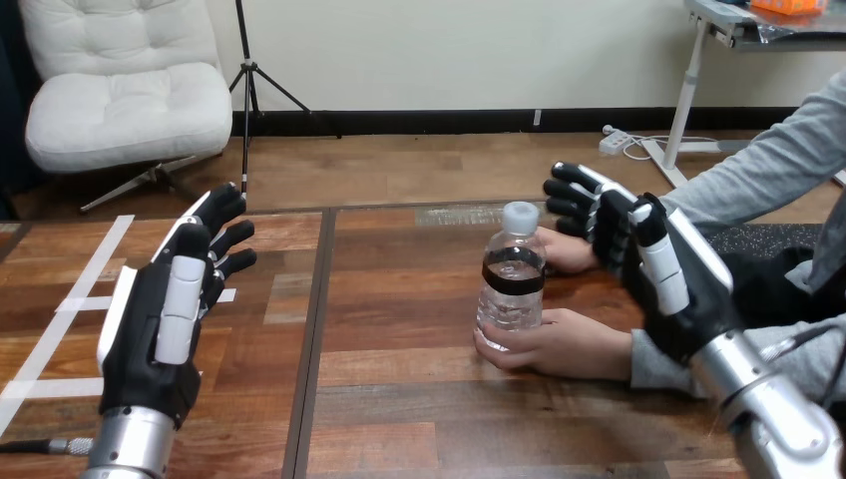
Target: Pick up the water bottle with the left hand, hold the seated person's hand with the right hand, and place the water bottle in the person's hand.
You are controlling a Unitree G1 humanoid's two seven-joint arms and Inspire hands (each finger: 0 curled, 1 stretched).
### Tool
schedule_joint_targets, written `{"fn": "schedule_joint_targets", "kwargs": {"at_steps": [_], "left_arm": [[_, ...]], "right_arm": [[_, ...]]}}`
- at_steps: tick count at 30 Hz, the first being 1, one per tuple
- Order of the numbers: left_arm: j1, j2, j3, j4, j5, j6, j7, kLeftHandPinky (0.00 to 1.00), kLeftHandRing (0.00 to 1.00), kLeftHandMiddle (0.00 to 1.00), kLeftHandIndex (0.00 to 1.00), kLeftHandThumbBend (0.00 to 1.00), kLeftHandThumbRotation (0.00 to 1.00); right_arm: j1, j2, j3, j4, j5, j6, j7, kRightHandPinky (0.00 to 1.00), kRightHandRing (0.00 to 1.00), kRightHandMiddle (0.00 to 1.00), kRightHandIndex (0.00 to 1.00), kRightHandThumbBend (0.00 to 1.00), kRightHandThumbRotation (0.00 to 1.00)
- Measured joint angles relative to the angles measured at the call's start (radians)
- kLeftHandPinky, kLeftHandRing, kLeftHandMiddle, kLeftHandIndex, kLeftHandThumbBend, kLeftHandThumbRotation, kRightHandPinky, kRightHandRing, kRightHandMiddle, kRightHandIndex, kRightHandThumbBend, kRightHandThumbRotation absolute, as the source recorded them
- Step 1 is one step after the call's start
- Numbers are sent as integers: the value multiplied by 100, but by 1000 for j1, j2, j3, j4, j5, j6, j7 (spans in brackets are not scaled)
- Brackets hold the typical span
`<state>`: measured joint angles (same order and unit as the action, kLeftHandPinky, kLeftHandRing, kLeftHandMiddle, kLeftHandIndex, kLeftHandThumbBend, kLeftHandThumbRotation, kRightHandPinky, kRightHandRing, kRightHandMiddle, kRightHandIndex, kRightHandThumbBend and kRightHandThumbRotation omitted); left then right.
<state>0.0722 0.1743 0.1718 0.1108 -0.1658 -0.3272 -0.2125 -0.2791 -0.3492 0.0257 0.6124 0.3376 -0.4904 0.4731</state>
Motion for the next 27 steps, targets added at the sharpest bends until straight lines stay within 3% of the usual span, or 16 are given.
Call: {"fn": "schedule_joint_targets", "kwargs": {"at_steps": [14,27], "left_arm": [[63,-1,0,-53,0,26,-2,92,90,90,88,83,100],[113,-25,-4,-91,-1,41,1,93,90,91,89,82,97]], "right_arm": [[136,39,0,-216,101,174,-1,100,96,94,95,100,100],[235,56,0,-397,160,285,-30,100,95,94,96,100,100]]}}
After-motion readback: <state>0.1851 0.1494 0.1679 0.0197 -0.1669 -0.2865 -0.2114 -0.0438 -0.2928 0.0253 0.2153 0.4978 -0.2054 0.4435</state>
